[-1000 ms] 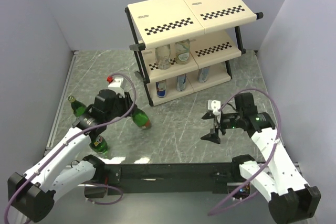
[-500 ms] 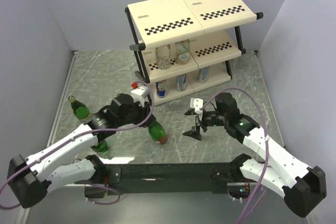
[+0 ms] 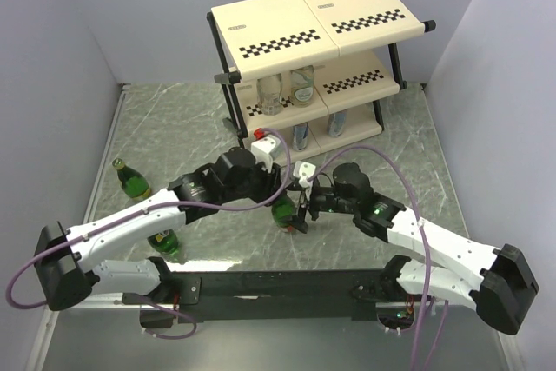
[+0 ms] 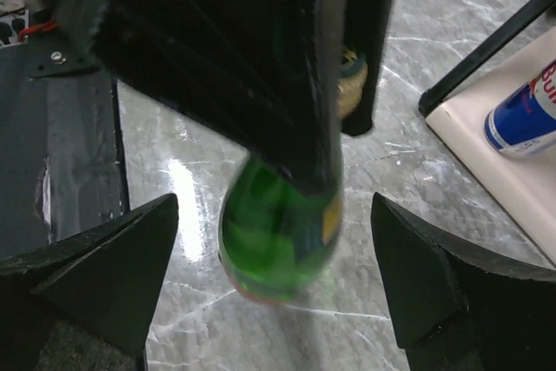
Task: Place and organize the beverage onto the shelf
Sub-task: Pick up the drink from the center of the board.
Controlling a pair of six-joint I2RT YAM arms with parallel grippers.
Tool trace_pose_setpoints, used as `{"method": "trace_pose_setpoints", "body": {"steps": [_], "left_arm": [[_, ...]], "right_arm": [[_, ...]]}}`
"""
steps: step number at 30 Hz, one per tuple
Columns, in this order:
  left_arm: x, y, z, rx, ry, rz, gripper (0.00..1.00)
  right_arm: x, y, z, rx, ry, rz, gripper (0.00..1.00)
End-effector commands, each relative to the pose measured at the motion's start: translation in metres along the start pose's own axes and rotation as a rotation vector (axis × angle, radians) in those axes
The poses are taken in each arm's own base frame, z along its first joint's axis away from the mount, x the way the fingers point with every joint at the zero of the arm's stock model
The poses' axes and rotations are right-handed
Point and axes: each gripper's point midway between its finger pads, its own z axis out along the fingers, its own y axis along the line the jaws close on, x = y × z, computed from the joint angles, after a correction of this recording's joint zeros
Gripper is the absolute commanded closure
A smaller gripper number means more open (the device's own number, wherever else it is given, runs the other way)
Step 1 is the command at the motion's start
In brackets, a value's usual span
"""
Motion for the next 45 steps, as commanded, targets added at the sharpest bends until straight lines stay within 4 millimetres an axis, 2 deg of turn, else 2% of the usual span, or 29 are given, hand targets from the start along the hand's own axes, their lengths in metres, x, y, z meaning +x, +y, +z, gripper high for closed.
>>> {"method": "trace_pose_setpoints", "body": {"steps": [1,5,10,16,22,26,28,31,34,45], "left_arm": [[-0.082,-0.040,-0.015,0.109,-0.239,0.018,1.00],[-0.092,-0.042,-0.014,0.084,-0.251,0.034,1.00],[-0.104,-0.050,-0.017,0.095,-0.261,0.055,1.00],[-0.117,-0.056,-0.023,0.101,-0.275,0.071,1.00],[-0.127,-0.059,-0.024,0.093,-0.277,0.091,1.00],[-0.132,-0.064,-0.024,0.105,-0.274,0.096,1.00],[-0.134,-0.066,-0.024,0.112,-0.276,0.097,1.00],[-0.138,-0.070,-0.026,0.125,-0.285,0.098,1.00],[-0.143,-0.073,-0.029,0.133,-0.295,0.102,1.00],[-0.157,-0.083,-0.038,0.158,-0.317,0.108,1.00]], "right_arm": [[-0.010,-0.009,0.006,0.053,-0.041,0.012,0.03],[-0.007,-0.010,0.007,0.059,-0.034,0.024,0.03],[-0.005,-0.022,0.009,0.120,-0.021,0.034,0.02],[-0.008,-0.022,0.011,0.115,-0.028,0.051,0.04],[-0.015,-0.022,0.008,0.122,-0.051,0.043,0.13],[-0.017,-0.023,0.010,0.116,-0.044,0.052,0.26],[-0.019,-0.023,0.010,0.117,-0.047,0.059,0.28],[-0.019,-0.026,0.010,0.127,-0.046,0.071,0.26],[-0.020,-0.034,0.009,0.154,-0.047,0.093,0.16],[-0.017,-0.048,0.000,0.164,-0.058,0.126,0.06]]}}
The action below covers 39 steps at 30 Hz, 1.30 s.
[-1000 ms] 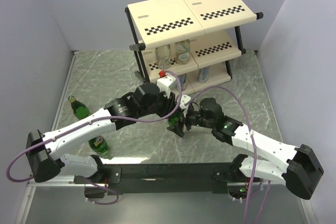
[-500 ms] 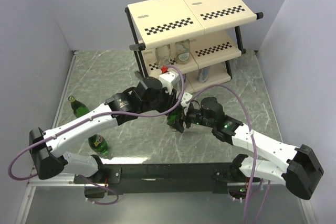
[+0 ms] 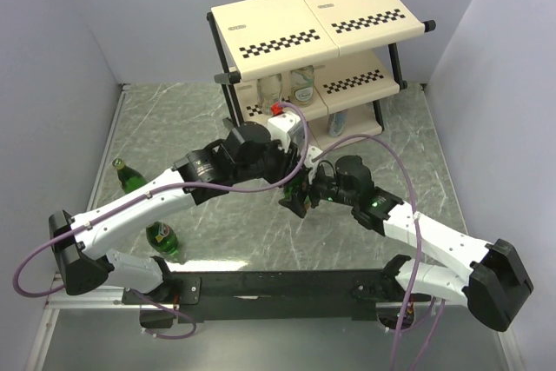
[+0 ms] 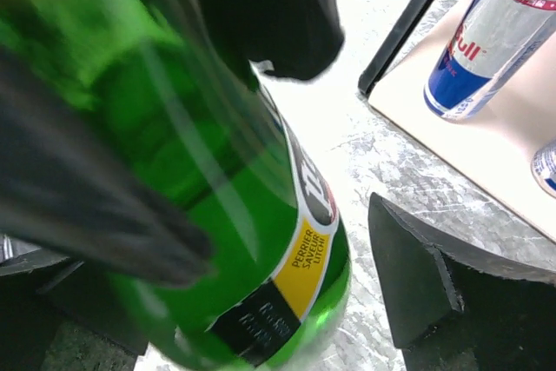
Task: Place and organize the beverage onto the shelf
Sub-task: Pick up the drink from the center of the board.
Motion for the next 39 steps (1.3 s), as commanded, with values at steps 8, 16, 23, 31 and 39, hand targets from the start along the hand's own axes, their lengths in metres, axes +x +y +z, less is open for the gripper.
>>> {"method": "trace_pose_setpoints", "body": {"steps": [8,16,23,31,39], "left_arm": [[-0.100,-0.041,-0.037,0.148,-0.314,-0.025,1.00],[-0.103,-0.043,-0.038,0.161,-0.321,-0.038,1.00],[-0.107,-0.045,-0.040,0.167,-0.341,-0.047,1.00],[-0.115,-0.046,-0.046,0.170,-0.371,-0.054,1.00],[-0.117,-0.045,-0.048,0.167,-0.380,-0.058,1.00]], "right_arm": [[-0.039,0.001,-0.017,-0.011,-0.212,-0.115,0.01],[-0.046,-0.003,-0.023,0.023,-0.256,-0.104,0.04],[-0.045,-0.003,-0.020,0.014,-0.243,-0.082,0.14],[-0.048,-0.001,-0.022,0.011,-0.260,-0.083,0.22],[-0.054,0.003,-0.025,-0.008,-0.271,-0.100,0.74]]}}
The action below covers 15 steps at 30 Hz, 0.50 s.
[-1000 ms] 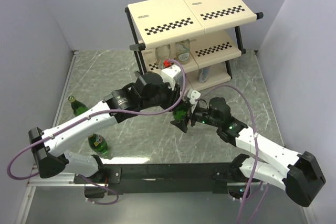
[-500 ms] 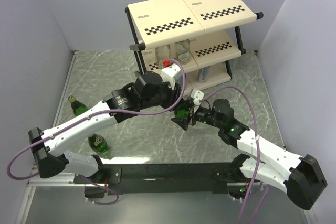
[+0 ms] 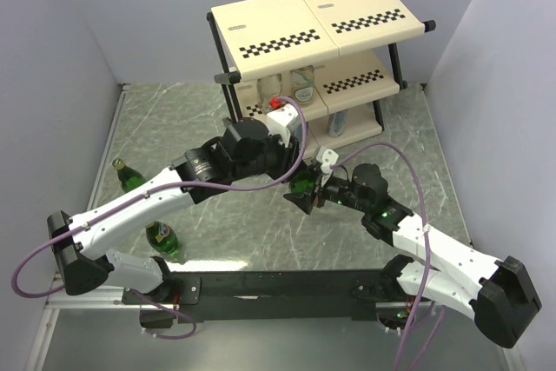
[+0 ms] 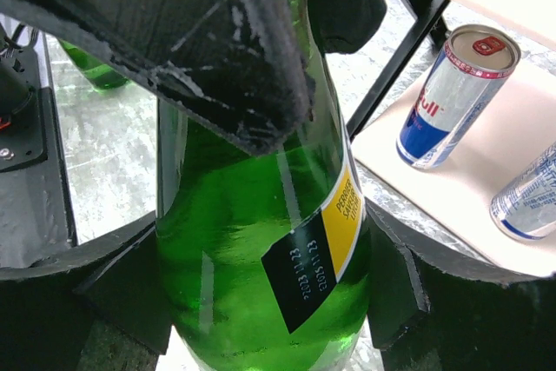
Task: Place and organize the beverage onto the shelf
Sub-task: Pick up the drink from the center of the board.
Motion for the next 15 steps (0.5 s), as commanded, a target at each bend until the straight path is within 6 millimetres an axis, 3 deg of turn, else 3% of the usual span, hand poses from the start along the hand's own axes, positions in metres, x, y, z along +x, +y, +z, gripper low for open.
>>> {"method": "trace_pose_setpoints", "body": {"steps": [1,4,6,7,10,15], "left_arm": [[-0.095,-0.038,-0.036,0.131,-0.308,-0.033,1.00],[-0.095,-0.041,-0.039,0.149,-0.308,-0.037,0.99],[-0.096,-0.041,-0.041,0.152,-0.315,-0.041,0.85],[-0.096,-0.042,-0.042,0.155,-0.322,-0.043,0.72],[-0.096,-0.038,-0.044,0.141,-0.332,-0.054,0.51],[-0.093,-0.038,-0.046,0.143,-0.333,-0.064,0.30]], "right_arm": [[-0.030,0.002,-0.003,-0.013,-0.086,-0.039,0.85],[-0.040,0.005,-0.007,-0.031,-0.108,-0.052,1.00],[-0.045,0.004,-0.009,-0.035,-0.103,-0.052,1.00],[-0.046,0.006,-0.011,-0.050,-0.099,-0.056,1.00],[-0.047,0.011,-0.014,-0.090,-0.079,-0.060,1.00],[-0.052,0.014,-0.016,-0.107,-0.079,-0.066,1.00]]}}
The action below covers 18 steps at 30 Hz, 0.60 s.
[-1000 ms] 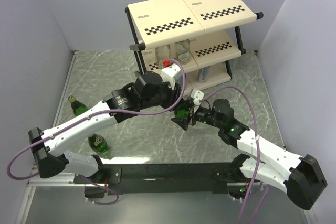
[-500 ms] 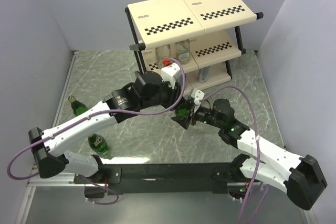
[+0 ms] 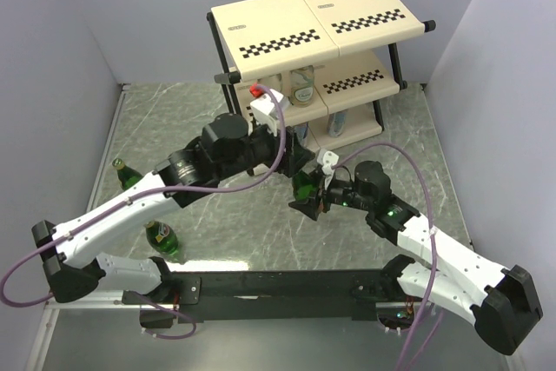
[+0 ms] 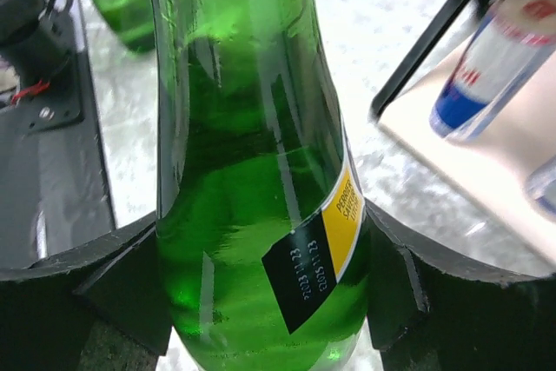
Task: Place and organize the beverage onto the shelf
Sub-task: Pick up the drink from the center of the board.
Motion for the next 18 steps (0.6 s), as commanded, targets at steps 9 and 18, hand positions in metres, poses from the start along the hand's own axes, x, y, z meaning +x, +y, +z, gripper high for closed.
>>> {"method": "trace_pose_setpoints", "body": {"steps": [9,18], "left_arm": [[-0.075,-0.026,-0.030,0.068,-0.233,0.006,0.13],[-0.113,-0.010,-0.087,-0.034,-0.388,0.066,0.05]], "right_arm": [[-0.059,0.001,-0.010,-0.020,-0.139,-0.097,1.00],[-0.073,-0.030,-0.034,0.082,-0.147,-0.064,1.00]]}}
